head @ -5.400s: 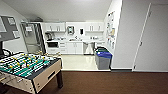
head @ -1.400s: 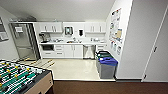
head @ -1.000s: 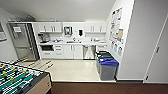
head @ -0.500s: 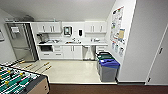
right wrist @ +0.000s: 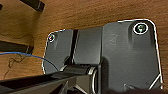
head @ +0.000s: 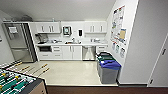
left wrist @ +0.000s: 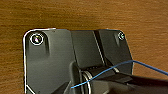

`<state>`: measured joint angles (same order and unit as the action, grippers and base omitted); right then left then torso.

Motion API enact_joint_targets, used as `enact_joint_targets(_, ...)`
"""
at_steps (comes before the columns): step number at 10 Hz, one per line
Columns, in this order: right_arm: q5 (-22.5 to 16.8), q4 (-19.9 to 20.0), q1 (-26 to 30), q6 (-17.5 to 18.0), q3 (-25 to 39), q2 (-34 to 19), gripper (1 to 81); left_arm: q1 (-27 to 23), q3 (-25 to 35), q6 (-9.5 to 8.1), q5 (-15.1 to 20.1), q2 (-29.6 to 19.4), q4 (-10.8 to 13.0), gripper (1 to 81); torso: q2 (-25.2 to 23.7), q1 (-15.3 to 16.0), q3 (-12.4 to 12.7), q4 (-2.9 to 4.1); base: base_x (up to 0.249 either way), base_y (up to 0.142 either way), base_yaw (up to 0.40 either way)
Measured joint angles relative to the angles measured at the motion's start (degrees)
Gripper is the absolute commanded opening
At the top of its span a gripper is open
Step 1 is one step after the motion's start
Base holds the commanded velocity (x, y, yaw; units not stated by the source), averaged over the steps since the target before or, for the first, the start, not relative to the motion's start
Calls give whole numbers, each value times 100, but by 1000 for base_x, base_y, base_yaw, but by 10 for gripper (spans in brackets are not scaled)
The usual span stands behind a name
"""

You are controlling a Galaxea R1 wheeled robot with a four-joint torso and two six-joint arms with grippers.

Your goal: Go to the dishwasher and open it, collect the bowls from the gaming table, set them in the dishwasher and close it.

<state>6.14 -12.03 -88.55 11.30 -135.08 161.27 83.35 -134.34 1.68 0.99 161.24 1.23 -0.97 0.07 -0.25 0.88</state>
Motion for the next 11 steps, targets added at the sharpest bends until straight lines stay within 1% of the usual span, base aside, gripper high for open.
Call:
enact_joint_targets(6,-9,0,49,0,0,4,811,0,0,0,-13,-13,0,811,0,2,0,0,128,0,0)
enact_joint_targets(11,-6,0,66,0,-9,34,811,-13,0,-1,-20,-20,-2,811,2,4,0,0,104,77,0)
